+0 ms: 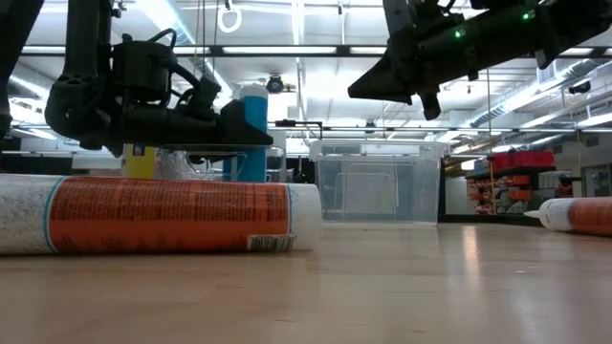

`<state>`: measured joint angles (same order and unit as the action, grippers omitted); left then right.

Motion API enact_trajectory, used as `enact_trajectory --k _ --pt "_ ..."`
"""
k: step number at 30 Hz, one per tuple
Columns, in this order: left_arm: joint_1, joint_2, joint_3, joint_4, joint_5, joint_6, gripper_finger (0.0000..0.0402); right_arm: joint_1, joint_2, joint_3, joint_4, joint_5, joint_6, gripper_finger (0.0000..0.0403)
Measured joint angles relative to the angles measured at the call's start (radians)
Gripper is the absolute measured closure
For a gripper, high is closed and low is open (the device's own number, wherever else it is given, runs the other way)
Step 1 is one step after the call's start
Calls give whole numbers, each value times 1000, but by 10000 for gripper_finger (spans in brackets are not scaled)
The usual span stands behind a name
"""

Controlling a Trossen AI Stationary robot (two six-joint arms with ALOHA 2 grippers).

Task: Pick & place silicon tubes, Sealant and Lysol wipes
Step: Put the right blue sealant into the left transparent bin

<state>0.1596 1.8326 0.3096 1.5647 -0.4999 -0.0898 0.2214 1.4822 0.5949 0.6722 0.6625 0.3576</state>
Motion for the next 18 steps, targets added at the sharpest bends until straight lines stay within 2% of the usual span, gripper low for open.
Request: enact_trajectory --k 18 --pt "-40 0 0 5 -23 75 115 0 0 0 -8 -27 5 396"
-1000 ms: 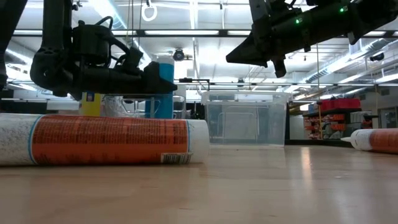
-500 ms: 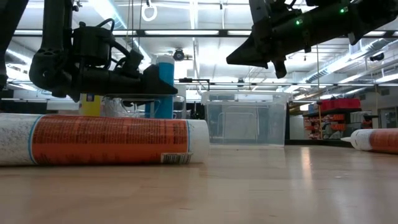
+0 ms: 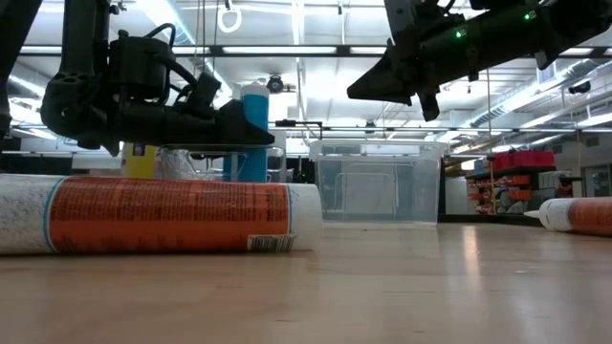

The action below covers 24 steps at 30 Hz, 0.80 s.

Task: Pick & place silicon tubes, Sealant and Lysol wipes
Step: Put the right blue sealant into the left transparent bin

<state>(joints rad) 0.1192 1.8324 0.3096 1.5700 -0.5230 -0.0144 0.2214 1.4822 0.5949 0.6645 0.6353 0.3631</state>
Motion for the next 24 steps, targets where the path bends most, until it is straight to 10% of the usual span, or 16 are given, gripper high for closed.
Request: enact_trajectory --k 24 --pt "-1 -142 -2 2 -20 85 115 1 0 0 -9 -16 14 396"
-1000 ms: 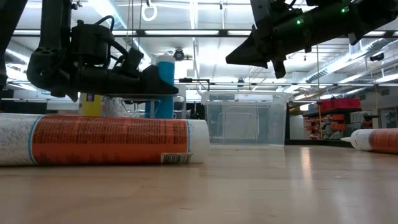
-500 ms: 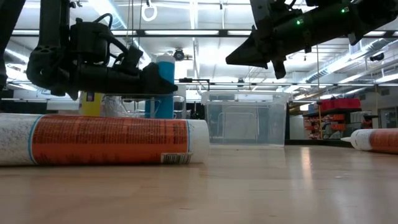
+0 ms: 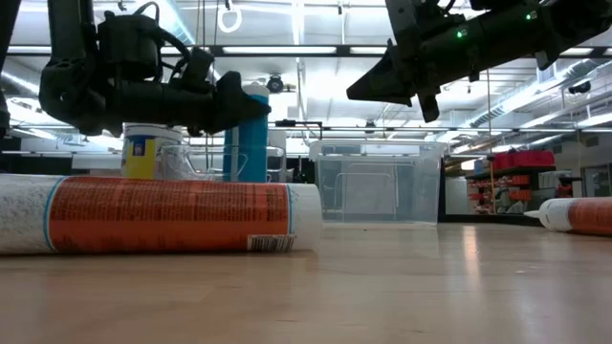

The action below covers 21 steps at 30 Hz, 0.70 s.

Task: Pick & place silicon tubes, Sealant and Lysol wipes
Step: Put the right blue sealant into the left transparent bin

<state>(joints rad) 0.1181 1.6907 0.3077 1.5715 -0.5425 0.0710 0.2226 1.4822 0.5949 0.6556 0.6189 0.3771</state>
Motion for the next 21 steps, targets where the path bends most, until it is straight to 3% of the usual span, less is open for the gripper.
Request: enact_trajectory --k 21 --pt "-16 -182 0 -8 -9 146 115 0 0 0 2 0 7 396"
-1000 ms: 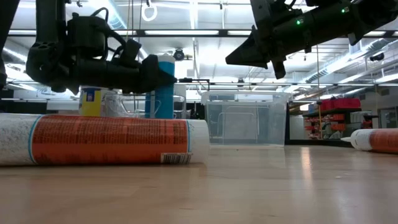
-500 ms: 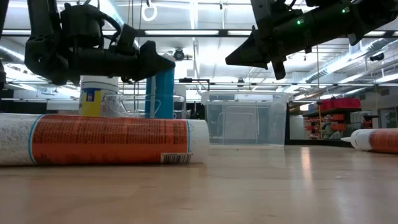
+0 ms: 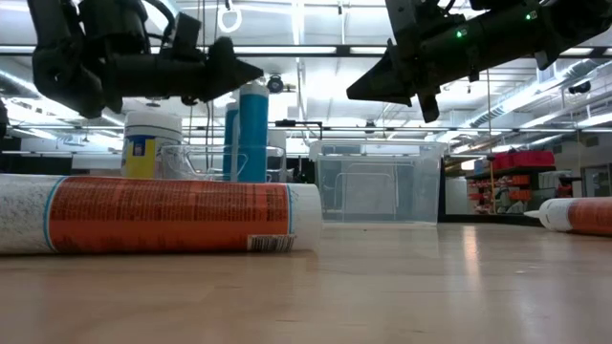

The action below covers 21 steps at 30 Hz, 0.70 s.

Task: Pick & place silicon tubes, Sealant and Lysol wipes
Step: Put the right blue sealant into the left transparent bin, then put the blue sealant into the left transparent bin

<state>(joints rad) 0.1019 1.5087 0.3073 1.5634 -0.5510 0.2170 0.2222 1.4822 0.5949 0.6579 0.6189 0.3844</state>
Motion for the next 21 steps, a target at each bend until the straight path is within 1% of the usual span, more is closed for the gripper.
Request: enact_trajectory --k 7,10,12,16,18,21 --pt "-88 -128 0 -53 1 104 115 0 0 0 0 -8 0 396" --pt "-152 -220 0 -164 1 153 115 0 0 0 -1 -10 0 396" --pt "-199 -295 0 -276 2 168 115 0 0 0 -1 -10 0 396" --pt "-312 -469 4 -618 1 157 115 0 0 0 -1 -28 0 396" --pt "-373 -550 30 -865 16 132 115 0 0 0 -1 -34 0 396" --pt "-458 -634 130 -1294 44 38 115 0 0 0 -3 -36 0 396"
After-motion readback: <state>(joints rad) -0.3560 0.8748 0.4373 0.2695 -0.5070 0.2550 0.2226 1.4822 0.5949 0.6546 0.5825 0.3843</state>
